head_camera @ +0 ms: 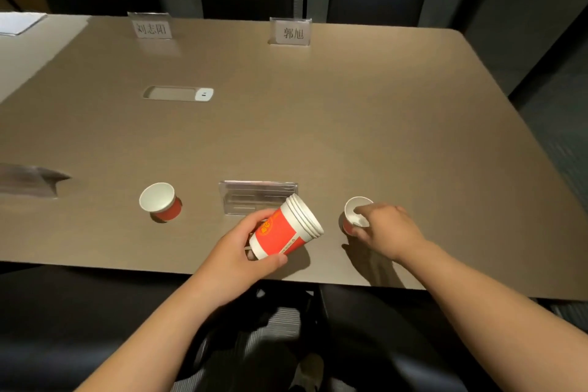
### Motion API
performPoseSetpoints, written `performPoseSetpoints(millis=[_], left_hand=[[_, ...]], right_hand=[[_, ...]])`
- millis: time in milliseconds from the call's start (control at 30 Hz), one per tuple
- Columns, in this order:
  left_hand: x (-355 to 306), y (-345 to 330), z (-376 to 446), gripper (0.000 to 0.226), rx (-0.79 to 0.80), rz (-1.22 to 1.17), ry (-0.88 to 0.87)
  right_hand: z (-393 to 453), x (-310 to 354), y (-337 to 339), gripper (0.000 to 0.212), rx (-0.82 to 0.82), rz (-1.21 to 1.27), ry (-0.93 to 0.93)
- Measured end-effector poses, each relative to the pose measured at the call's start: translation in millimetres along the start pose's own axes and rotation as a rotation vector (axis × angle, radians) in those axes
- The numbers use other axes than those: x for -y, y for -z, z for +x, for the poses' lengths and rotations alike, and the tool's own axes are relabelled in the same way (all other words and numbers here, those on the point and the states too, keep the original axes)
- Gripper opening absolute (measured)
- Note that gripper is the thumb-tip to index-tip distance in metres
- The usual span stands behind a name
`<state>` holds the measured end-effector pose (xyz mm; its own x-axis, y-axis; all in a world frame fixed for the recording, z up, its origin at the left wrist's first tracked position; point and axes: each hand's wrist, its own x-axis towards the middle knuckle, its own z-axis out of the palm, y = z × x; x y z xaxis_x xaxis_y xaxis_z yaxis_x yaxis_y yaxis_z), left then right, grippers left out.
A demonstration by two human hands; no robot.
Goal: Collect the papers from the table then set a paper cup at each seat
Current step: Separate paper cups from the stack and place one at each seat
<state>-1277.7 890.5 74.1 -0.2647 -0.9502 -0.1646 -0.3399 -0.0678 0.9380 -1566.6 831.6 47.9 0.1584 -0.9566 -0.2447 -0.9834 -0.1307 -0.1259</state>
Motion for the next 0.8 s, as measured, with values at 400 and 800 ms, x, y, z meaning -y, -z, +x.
performPoseSetpoints(millis=[400, 800], left_hand=[[-53, -76, -64, 0.074, 0.167, 0.139, -0.29], [-142, -263, -87, 0.061, 0.394, -0.025, -0.387]], right_hand=[[-222, 47, 57, 0.021, -0.262, 1.1, 0.025], [-374, -117, 64, 0.027, -0.6, 1.206, -0.229]])
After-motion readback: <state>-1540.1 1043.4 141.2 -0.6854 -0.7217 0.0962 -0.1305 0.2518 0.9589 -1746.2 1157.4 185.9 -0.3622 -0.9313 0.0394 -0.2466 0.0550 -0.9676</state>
